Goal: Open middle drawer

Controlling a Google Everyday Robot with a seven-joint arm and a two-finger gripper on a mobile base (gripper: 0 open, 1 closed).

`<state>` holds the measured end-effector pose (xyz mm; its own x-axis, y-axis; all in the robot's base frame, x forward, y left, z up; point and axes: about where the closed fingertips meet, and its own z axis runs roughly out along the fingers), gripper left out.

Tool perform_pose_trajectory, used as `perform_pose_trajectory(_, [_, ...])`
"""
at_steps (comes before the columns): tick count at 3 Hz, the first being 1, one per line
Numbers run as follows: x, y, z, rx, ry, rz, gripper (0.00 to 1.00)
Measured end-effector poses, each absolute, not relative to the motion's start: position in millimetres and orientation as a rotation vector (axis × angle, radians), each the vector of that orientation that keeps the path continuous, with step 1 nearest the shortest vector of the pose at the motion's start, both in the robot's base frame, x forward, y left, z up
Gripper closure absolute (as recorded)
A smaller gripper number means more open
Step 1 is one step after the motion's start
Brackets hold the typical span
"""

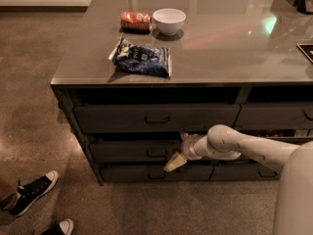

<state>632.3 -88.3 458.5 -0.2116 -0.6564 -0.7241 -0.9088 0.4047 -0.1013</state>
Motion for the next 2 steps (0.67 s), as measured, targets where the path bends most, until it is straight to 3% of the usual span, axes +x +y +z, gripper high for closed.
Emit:
perform_pose_trajectory(1, [642,-95,445,-1.358,1.977,0.428,0.0])
perform_pose_trajectory(2, [652,-105,434,-1.366,2.0,0.402,0.18])
